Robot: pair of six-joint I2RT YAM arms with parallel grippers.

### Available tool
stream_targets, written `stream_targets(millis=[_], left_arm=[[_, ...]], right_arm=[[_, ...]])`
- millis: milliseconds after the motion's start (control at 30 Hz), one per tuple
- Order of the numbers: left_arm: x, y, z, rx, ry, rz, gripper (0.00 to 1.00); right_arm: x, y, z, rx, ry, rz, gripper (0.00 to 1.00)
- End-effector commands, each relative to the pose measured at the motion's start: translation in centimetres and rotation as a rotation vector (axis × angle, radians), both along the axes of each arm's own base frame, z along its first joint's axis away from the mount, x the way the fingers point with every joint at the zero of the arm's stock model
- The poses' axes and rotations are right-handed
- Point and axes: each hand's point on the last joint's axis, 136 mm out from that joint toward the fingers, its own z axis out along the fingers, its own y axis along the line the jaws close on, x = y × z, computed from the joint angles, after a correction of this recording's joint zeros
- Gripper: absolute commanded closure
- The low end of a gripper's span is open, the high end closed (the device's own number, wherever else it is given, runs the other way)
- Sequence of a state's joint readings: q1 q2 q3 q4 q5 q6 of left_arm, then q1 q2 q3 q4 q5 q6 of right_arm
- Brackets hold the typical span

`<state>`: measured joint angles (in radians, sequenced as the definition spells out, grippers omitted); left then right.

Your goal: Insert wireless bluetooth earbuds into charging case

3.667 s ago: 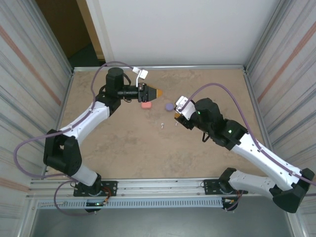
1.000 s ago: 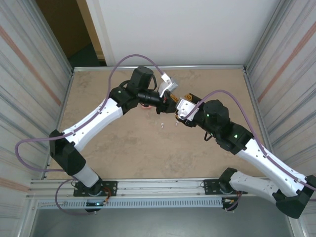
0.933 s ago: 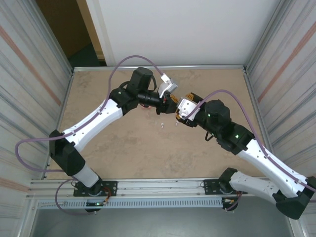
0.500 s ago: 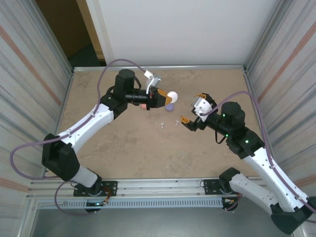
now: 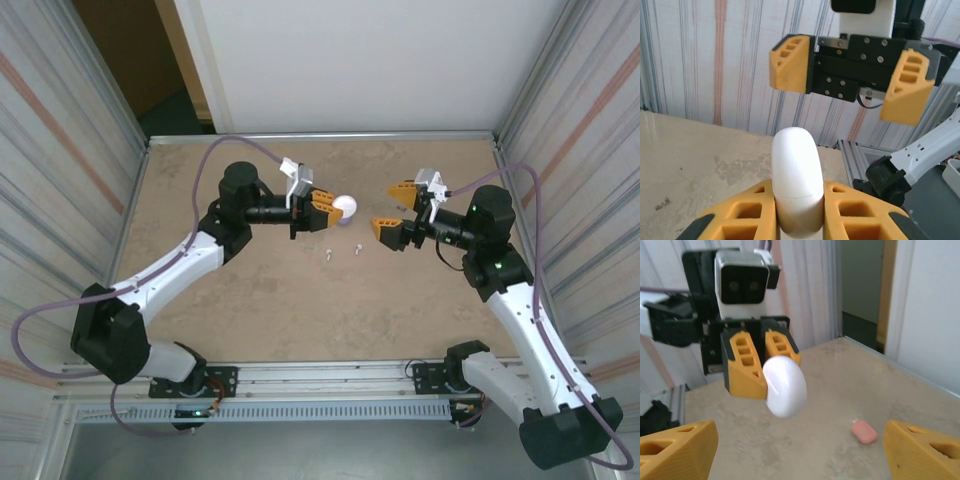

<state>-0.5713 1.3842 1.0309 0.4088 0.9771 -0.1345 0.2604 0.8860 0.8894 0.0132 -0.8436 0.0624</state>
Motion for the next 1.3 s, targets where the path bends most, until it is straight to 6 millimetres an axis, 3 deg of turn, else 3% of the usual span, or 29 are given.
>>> stream_targets(millis=[0, 400, 833, 1267], left_arm=[[-1.7, 0.5, 2.8, -0.088, -0.175, -0.027, 1.00], [-2.7, 0.1, 2.9, -0.093, -0.209, -0.055, 1.00], [-3.3, 0.3, 3.0, -0.097, -0.236, -0.063, 1.00], [-3.4, 0.2, 2.9, -0.092, -0.245, -0.066, 1.00]], right_arm=[[-0.8, 0.8, 2.1, 0.066, -0.027, 0.071, 0.17], [0.4, 3.3, 1.3, 0.020, -0.066, 0.060, 0.16], [3.0, 3.2, 0.8, 0.002, -0.032, -0.033, 0.17], [3.8, 3.1, 1.4, 0.004, -0.039, -0.063, 0.17]])
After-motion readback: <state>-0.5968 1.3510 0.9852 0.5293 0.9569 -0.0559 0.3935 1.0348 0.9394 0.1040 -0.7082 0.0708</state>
